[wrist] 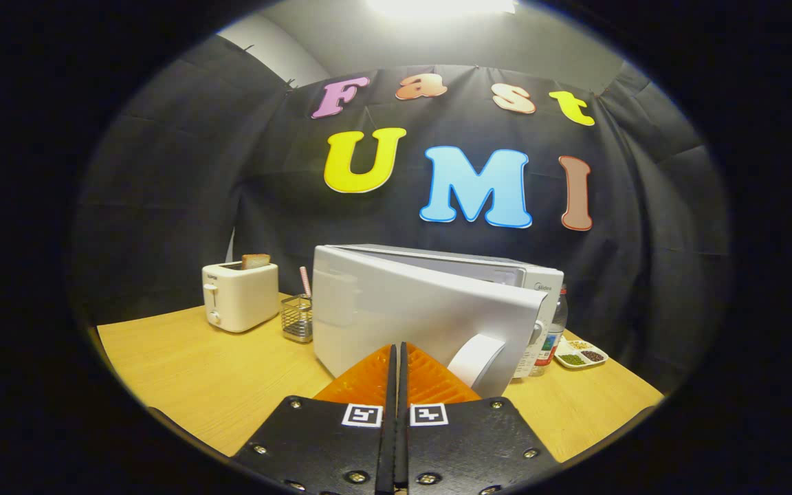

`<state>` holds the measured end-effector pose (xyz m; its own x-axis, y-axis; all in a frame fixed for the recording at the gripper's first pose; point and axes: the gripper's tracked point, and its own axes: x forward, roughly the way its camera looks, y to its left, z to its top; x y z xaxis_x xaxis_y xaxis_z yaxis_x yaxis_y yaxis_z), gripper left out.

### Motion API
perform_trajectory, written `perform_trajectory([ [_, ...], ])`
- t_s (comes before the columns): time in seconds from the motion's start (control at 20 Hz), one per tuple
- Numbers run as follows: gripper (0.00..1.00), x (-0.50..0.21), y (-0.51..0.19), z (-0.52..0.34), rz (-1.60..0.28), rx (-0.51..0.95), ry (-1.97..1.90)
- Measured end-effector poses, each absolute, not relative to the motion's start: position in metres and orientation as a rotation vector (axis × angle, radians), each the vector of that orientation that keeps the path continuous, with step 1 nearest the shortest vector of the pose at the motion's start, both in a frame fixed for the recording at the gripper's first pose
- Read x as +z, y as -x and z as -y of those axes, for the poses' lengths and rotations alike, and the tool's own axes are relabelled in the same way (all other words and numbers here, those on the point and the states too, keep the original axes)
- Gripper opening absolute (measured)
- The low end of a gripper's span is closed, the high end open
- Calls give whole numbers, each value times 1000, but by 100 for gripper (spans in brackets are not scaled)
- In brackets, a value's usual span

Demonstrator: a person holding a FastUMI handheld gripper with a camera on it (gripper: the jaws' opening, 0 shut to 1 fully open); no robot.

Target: Open the microwave, put the food inside, and close the microwave door.

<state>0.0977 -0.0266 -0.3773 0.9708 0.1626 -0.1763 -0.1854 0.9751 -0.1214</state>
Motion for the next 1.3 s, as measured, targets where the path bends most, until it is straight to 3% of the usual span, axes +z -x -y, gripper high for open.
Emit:
perform_trajectory([
  [0.8,1,-398,-254,105,-250,-45,97],
  [1.3,3,-404,-269,108,-267,-95,115],
])
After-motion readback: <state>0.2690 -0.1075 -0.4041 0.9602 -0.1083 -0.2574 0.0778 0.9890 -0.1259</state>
